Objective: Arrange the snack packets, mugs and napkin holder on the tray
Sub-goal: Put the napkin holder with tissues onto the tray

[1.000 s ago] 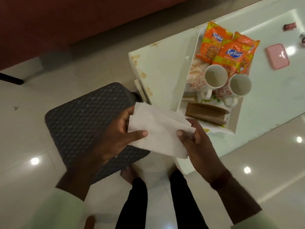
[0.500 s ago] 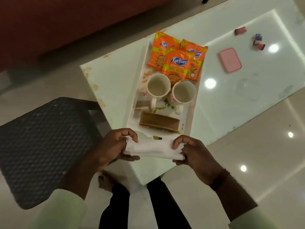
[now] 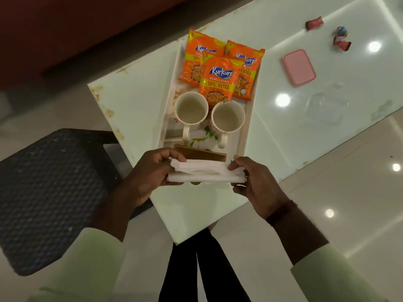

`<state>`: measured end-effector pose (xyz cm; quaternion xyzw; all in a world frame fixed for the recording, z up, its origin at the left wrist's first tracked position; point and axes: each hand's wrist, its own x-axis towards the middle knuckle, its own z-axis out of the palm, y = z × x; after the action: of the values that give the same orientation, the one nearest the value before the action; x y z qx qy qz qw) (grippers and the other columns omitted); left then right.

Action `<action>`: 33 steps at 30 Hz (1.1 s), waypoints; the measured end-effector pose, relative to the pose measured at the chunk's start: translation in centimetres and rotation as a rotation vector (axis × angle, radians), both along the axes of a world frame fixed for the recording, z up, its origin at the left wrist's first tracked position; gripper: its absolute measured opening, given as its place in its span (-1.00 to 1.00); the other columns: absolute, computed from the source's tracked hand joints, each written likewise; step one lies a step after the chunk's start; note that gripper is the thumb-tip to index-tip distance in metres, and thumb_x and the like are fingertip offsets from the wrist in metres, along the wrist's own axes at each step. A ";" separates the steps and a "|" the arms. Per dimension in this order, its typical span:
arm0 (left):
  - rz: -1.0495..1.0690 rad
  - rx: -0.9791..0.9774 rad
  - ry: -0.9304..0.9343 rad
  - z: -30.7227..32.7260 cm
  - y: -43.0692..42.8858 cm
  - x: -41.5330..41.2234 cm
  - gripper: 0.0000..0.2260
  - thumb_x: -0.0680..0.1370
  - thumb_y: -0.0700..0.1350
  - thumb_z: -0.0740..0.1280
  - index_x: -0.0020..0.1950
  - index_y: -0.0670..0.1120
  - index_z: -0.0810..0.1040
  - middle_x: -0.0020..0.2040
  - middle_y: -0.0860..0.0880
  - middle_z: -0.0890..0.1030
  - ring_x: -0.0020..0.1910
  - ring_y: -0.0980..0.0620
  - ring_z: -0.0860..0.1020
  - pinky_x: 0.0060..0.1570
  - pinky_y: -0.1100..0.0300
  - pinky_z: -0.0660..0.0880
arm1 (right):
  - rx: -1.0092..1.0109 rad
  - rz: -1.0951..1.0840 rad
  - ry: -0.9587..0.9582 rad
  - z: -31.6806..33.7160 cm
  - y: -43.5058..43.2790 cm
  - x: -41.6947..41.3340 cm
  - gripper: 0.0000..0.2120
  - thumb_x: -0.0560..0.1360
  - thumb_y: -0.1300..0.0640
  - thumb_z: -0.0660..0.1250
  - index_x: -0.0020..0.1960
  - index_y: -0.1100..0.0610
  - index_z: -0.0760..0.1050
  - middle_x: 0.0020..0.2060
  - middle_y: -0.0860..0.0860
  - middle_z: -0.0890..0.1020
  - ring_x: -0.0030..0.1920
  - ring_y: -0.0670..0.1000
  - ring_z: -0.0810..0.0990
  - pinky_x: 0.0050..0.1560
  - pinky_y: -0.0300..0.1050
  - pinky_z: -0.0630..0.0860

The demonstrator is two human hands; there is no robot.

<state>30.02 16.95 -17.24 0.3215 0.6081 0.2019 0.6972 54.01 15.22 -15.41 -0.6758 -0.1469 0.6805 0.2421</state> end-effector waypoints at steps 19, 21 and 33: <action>0.039 -0.045 0.428 -3.6 2.6 0.2 -0.83 0.55 -0.18 0.24 -0.01 0.04 0.59 -0.11 -0.04 0.63 -0.49 0.07 0.61 -0.43 0.19 0.53 | -0.228 -0.174 -0.034 -3.9 1.6 -1.5 -0.79 0.53 -0.12 0.31 0.05 -0.03 0.57 -0.05 -0.01 0.54 -0.30 -0.03 0.55 -0.40 -0.19 0.44; 0.041 0.015 0.563 -4.2 2.3 -0.2 -0.83 0.53 -0.16 0.22 0.03 0.05 0.52 -0.10 0.01 0.62 -0.46 0.07 0.65 -0.35 0.12 0.58 | -0.240 -0.197 -0.053 -4.2 1.4 -1.4 -0.73 0.55 -0.15 0.28 0.16 -0.04 0.50 -0.01 0.00 0.54 -0.31 -0.03 0.59 -0.38 -0.17 0.45; -0.056 0.291 0.714 -2.1 -2.3 -0.5 -0.76 0.58 -0.11 0.28 0.25 -0.01 0.47 0.17 0.00 0.56 0.03 0.07 0.53 0.03 0.14 0.46 | -0.040 -0.088 -0.438 -2.6 -2.0 -1.5 -0.64 0.57 -0.21 0.18 0.27 -0.08 0.45 0.10 -0.11 0.55 -0.02 0.02 0.64 -0.09 -0.01 0.56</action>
<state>29.50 14.64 -19.38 0.4835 0.7687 0.1423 0.3938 52.50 13.24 -18.01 -0.8178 -0.1528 0.5091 0.2207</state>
